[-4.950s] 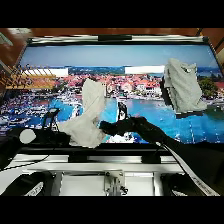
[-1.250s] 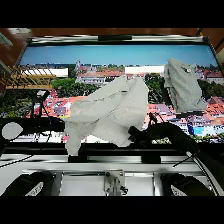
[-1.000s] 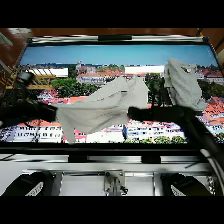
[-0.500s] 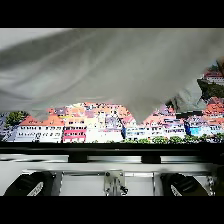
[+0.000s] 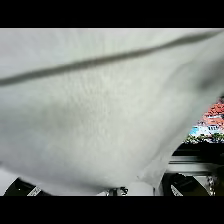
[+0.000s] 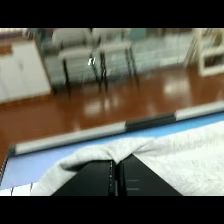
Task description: Fold the shirts.
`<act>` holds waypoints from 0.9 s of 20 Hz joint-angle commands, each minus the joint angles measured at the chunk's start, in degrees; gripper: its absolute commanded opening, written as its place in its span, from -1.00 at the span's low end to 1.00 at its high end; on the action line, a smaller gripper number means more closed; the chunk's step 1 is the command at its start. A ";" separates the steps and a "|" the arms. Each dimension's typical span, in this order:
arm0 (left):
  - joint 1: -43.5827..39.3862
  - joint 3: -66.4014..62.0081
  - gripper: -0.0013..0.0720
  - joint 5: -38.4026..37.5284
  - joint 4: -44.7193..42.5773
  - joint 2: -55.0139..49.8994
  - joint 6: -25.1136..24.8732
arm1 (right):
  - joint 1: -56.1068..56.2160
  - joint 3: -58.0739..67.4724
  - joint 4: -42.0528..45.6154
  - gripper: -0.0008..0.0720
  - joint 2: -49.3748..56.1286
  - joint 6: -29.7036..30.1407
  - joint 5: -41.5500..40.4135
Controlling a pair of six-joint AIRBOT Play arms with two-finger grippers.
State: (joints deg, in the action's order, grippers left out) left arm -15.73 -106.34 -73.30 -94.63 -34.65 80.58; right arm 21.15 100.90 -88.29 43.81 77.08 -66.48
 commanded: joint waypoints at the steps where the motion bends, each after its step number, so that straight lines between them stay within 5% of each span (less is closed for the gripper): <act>1: 0.04 13.38 -0.87 -3.69 -4.92 -0.15 -0.42 | 0.04 -4.33 10.51 -0.74 7.37 -4.61 -19.43; 4: 0.04 31.28 -0.87 0.59 -4.83 -1.25 1.49 | 0.04 -13.44 15.85 -0.74 14.27 -7.39 -15.32; 8: 0.04 49.09 -0.87 18.01 -4.79 -5.81 3.23 | 0.02 -17.64 21.73 -0.74 25.90 -12.09 0.52; 12: 0.00 50.21 -0.87 25.33 -4.26 -15.85 6.23 | 0.02 -17.64 24.98 -0.74 33.53 -19.10 13.88; 18: 0.04 50.21 -0.87 39.50 -4.17 -28.33 20.87 | -2.29 -17.64 33.14 -0.74 40.68 -29.83 14.88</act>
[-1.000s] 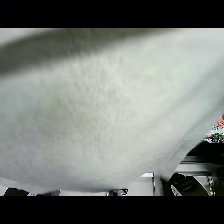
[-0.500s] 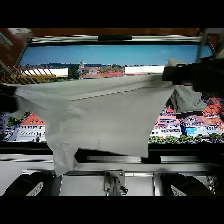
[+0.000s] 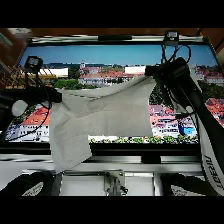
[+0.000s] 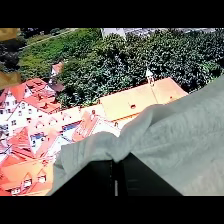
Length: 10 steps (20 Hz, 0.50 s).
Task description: Fold the shirts.
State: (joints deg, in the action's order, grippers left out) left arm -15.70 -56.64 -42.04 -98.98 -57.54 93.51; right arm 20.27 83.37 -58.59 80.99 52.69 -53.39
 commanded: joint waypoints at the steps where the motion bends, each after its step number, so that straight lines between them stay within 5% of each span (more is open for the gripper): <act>1: 0.02 0.50 -0.87 9.81 0.17 -7.50 11.37 | -2.58 -0.11 2.67 -0.74 4.50 -7.23 1.31; 5: 0.02 0.50 -0.86 8.55 3.41 -14.19 20.79 | -5.95 -0.11 -9.20 -0.63 7.43 -7.37 1.16; 6: 0.02 0.39 -0.53 7.78 5.31 -14.43 20.79 | -5.99 -0.11 -10.82 0.03 7.58 -5.66 1.88; 7: 0.15 -0.39 0.38 6.82 6.29 -13.94 20.79 | -5.99 0.15 -13.03 0.74 7.45 -0.98 2.21; 8: 0.57 -2.19 0.93 3.87 6.23 -13.20 20.13 | -6.03 1.22 -15.06 0.76 7.02 5.18 0.57; 10: 3.37 -8.46 0.88 -8.15 5.97 -11.61 8.85 | -6.69 3.41 -14.53 0.76 5.22 13.99 -5.84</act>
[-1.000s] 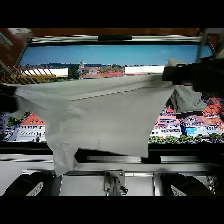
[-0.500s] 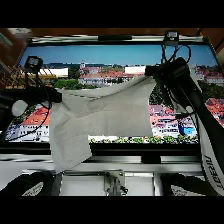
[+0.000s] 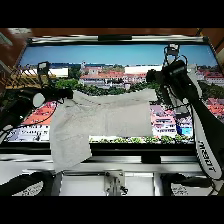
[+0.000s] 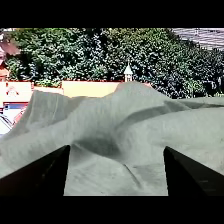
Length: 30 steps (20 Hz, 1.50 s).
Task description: Fold the shirts.
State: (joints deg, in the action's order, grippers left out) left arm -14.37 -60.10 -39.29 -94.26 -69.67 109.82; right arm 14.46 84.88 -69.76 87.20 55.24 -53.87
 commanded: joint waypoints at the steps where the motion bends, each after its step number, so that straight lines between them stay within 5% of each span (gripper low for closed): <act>1: 4.20 -8.48 0.82 -18.75 1.22 1.14 -16.04 | -1.60 2.43 -3.06 0.76 -2.23 16.24 -8.39; 3: 9.68 -11.91 0.23 -32.11 1.36 2.21 -25.20 | -4.22 2.43 -4.70 0.75 -4.42 24.17 -16.11; 6: 21.35 -6.29 0.32 -42.10 11.41 5.03 -27.04 | -10.43 0.55 -15.89 0.71 -4.68 32.59 -27.21; 8: 30.01 3.54 0.86 -42.12 22.23 7.89 -31.21 | -14.53 -3.52 -25.46 0.71 -4.68 35.50 -30.84; 14: 48.63 20.57 0.86 -33.24 30.03 7.89 -41.35 | -17.38 -9.40 -34.36 0.71 -4.68 37.62 -30.21; 28: 39.45 22.25 0.64 -24.24 35.23 -5.31 -45.94 | -17.40 -9.42 -35.56 0.71 -4.68 36.89 -26.03; 30: 38.21 22.23 -0.01 -25.09 35.21 -5.97 -45.94 | -17.53 -9.42 -35.50 0.71 -4.61 36.92 -26.27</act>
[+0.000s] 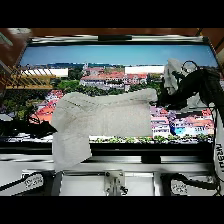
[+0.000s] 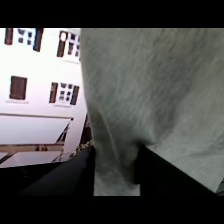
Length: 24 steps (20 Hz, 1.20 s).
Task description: Fold the shirts.
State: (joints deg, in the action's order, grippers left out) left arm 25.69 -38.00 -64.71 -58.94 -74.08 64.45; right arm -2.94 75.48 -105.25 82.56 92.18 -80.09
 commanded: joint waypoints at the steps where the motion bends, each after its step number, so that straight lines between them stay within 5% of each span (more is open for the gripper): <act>1: -1.81 0.07 -0.42 -0.31 -0.09 -1.55 -0.79 | -0.55 -0.04 0.22 0.71 0.13 -0.02 -0.79; 3: -1.29 -0.52 -0.87 -2.16 -0.09 -1.51 -1.38 | -1.92 -1.90 0.11 0.71 0.17 0.22 -3.23; 9: -0.04 -2.56 -0.87 -5.22 1.01 1.70 -4.39 | -7.63 -20.00 -11.34 0.71 0.17 0.31 -1.14; 14: 0.00 -2.58 -0.87 -4.96 1.18 4.39 -4.85 | -2.67 -24.26 -10.86 0.71 0.26 -2.91 7.41; 20: -0.02 -2.99 -0.87 -5.55 2.75 4.42 -4.83 | 2.95 -24.50 -12.04 0.71 4.02 -4.39 7.32; 21: 0.00 -3.58 -0.87 -5.88 3.04 4.44 -4.87 | 3.50 -24.48 -12.57 0.60 4.68 -4.52 7.43; 23: -0.02 -5.88 -0.87 -7.10 3.32 4.52 -5.03 | 3.76 -24.46 -13.46 -0.73 4.33 -4.83 9.31; 24: -0.02 -7.43 -0.88 -7.85 4.52 5.05 -6.86 | 3.72 -24.22 -14.05 -0.74 3.30 -5.05 9.92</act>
State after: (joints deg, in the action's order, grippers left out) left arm 25.69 -42.89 -70.96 -56.23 -69.52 59.31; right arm -0.14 51.16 -117.91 86.24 88.05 -72.29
